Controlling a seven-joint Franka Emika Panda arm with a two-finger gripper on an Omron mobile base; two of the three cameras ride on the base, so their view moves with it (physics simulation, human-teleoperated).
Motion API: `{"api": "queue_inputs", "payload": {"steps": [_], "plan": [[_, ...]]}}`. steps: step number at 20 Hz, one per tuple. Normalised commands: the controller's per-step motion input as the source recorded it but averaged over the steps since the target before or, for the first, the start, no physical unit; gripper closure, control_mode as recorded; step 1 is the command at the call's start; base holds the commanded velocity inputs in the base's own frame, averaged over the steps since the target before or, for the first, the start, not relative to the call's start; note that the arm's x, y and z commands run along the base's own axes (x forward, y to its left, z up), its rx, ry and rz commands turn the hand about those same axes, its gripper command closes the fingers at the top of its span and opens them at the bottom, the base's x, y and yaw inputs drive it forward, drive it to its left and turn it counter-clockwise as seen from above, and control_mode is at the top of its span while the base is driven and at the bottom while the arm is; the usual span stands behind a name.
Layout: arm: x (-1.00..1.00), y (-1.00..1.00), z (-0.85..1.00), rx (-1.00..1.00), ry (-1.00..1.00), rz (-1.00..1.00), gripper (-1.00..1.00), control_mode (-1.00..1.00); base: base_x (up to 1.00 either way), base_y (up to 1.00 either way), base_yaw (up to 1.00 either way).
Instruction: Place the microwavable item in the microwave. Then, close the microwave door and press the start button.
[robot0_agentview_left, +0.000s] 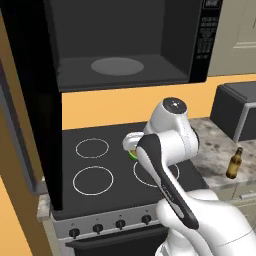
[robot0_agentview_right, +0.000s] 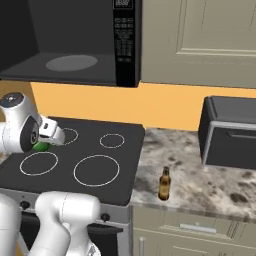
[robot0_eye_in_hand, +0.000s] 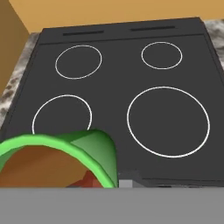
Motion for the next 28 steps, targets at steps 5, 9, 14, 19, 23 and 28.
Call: {"api": "queue_inputs", "payload": {"steps": [5,9,14,19,23,28], "plan": [[0.0,0.0,0.0,0.0,0.0,0.0,1.0,1.0,0.15,0.21,-0.04],[0.0,0.0,0.0,0.0,0.0,0.0,1.0,1.0,0.3,0.03,0.0],[0.0,0.0,0.0,0.0,0.0,0.0,1.0,1.0,-0.02,0.07,0.0],[0.0,0.0,0.0,0.0,0.0,0.0,1.0,1.0,-0.16,0.21,0.0],[0.0,0.0,0.0,0.0,0.0,0.0,1.0,1.0,-0.22,0.29,0.0],[0.0,0.0,0.0,0.0,0.0,0.0,1.0,1.0,-0.04,0.24,0.0]]}}
